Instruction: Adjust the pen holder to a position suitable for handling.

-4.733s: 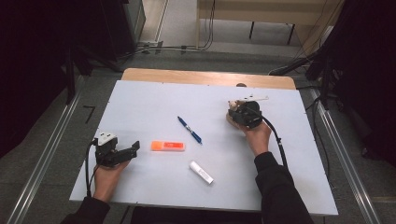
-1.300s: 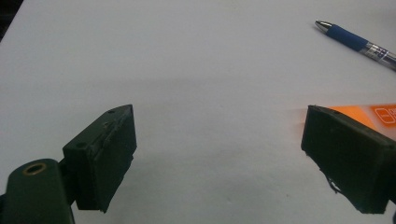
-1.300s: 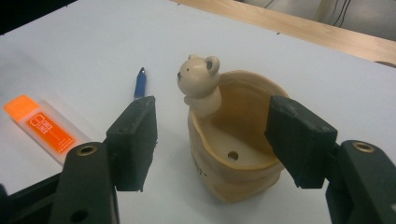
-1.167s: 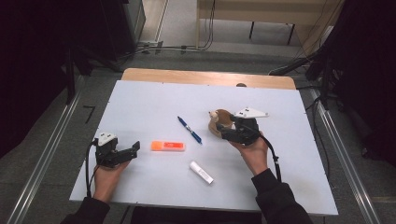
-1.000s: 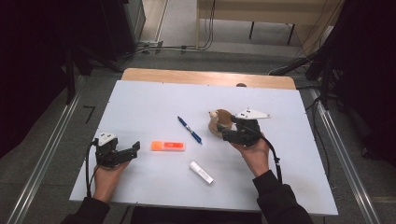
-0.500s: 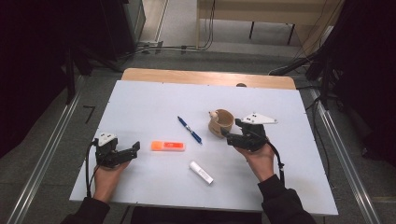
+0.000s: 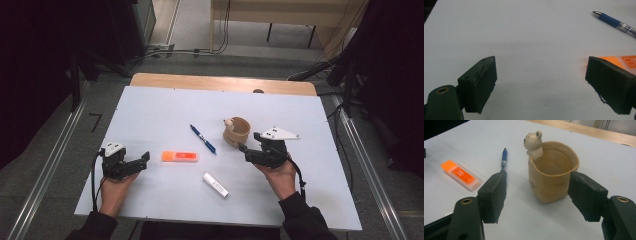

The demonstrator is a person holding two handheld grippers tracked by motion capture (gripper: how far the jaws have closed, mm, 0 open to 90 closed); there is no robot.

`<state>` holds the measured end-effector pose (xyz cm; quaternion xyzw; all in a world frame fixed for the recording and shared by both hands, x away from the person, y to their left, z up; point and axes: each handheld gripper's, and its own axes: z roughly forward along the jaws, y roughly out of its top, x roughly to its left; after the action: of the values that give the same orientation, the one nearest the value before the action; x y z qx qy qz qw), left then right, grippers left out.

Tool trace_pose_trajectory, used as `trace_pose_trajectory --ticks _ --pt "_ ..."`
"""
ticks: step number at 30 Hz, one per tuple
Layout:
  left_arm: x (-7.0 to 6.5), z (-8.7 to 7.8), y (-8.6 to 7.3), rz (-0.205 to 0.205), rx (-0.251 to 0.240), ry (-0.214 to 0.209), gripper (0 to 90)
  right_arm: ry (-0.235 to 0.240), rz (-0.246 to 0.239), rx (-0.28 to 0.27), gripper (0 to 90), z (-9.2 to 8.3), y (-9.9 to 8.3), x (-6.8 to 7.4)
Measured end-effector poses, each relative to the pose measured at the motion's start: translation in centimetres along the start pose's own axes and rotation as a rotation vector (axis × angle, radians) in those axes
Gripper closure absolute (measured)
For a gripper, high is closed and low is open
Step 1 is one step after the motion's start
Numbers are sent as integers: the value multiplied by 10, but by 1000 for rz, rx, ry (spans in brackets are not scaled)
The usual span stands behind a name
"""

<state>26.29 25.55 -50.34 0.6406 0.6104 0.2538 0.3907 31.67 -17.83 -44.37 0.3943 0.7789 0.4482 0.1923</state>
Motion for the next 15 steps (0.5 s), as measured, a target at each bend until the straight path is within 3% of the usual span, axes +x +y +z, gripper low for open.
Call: trace_pose_trajectory --ticks 6,15 --pt "-1 0 0 4 3 3 110 -9 -28 -14 290 -3 -9 7" --pt "0 0 0 6 5 1 110 3 -29 -2 287 -4 -15 10"
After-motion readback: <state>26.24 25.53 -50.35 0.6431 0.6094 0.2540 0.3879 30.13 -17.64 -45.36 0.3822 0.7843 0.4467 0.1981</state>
